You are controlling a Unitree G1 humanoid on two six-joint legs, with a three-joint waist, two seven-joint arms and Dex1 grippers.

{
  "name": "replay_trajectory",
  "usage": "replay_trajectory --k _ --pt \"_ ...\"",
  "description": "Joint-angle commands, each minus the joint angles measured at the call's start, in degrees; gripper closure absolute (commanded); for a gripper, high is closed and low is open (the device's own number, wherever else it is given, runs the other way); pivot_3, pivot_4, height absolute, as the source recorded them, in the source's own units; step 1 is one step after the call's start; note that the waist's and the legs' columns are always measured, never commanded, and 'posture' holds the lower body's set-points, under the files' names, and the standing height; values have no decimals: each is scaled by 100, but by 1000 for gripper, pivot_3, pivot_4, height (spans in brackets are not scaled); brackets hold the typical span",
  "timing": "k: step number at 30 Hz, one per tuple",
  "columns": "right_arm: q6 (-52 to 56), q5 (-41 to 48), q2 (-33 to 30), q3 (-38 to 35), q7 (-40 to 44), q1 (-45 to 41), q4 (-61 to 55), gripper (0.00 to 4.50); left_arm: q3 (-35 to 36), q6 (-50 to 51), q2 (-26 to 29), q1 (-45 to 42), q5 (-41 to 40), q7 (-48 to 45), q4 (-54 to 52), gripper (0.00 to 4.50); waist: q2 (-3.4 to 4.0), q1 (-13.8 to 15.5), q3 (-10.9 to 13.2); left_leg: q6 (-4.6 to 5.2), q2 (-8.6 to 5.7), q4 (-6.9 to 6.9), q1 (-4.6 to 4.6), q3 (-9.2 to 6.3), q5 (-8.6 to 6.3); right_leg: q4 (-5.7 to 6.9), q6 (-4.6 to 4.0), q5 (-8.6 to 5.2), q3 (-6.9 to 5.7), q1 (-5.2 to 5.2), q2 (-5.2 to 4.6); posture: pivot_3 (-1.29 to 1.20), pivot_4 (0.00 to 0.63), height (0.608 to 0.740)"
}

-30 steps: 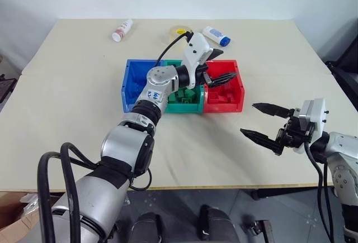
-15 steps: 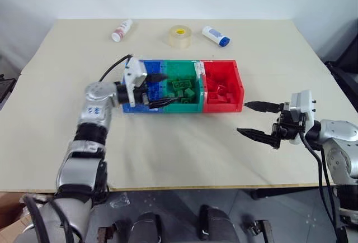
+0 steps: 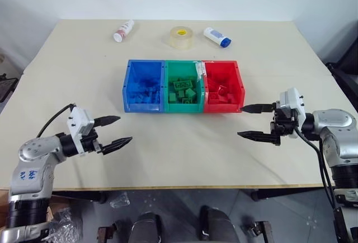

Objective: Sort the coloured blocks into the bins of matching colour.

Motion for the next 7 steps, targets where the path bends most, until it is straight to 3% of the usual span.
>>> replay_trajectory --k 1,7 --pt "-194 -79 -103 -62 129 -131 76 0 254 -187 102 19 -133 141 -60 25 0 -1 0 0 1 0 0 0 0 1 -1 -1 0 -1 0 0 150 740" --pt "-250 -75 -37 -180 -6 -17 -50 0 194 -338 99 -221 -182 148 138 25 0 -12 0 -2 1 -1 0 2 -1 3 -1 -1 0 -2 0 0 150 740"
